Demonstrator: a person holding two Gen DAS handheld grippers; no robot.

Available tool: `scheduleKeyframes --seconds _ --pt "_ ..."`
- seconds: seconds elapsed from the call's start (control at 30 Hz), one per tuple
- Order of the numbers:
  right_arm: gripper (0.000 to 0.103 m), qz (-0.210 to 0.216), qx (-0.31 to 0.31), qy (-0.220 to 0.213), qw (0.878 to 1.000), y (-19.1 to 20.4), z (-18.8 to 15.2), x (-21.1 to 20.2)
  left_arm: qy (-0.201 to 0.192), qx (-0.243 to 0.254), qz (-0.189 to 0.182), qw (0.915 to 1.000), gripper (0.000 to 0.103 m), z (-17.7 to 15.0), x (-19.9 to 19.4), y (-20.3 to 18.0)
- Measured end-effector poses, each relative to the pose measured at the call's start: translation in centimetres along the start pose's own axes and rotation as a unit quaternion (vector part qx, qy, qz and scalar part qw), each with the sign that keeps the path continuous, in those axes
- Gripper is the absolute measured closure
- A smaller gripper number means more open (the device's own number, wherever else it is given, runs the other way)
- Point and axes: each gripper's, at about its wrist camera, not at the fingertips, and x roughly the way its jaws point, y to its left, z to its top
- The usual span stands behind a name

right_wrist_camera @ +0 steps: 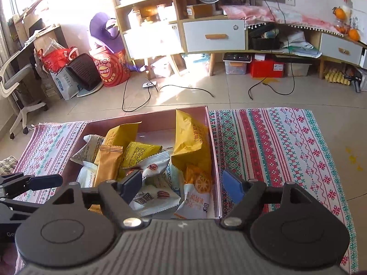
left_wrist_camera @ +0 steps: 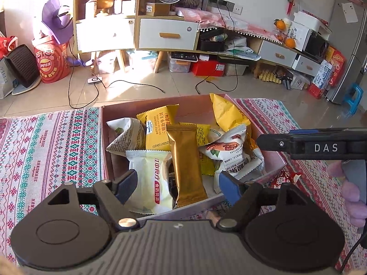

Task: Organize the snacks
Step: 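Move the left tool to the red candy packet while the right approaches the pink bread bag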

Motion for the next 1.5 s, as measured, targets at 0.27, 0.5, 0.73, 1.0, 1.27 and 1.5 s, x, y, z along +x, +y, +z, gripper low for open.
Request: scheduleKeyframes --seconds 0.27,0.5,0.73,1.0,1.27,1.5 --pt "0.02 -0.003 -0.028 0.002 1.0 1.8 -0.5 -1.9 0.013 0.019 0.009 0.9997 0.013 -1.3 -2.0 0.4" --pt "0.014 0.002 -0.039 0.005 0.999 3.0 -1.3 -3.3 0.02 0.027 0.013 0.9993 0.006 -2.4 -3.7 0.8" --pt "0.01 0.01 -0.044 0.007 0.999 3.7 -2.4 -4.0 0.018 0.029 0.02 0.9992 0.001 -3.7 -4.9 1.4" --pt "0.007 0.024 -0.059 0.022 0.998 4.5 -4.4 -4.2 0.026 0.033 0.018 0.999 0.0 -6.0 -5.1 2.2" --pt "0.003 0.036 -0.105 0.032 0.993 5.9 -6.9 -4.3 0.052 0.047 0.028 0.9971 0.0 -8.5 -4.8 2.7" --pt "0.003 0.044 -0.166 0.038 0.984 7.1 -8.8 -3.5 0.052 0.088 0.04 0.994 0.0 -9.4 -3.5 3.1"
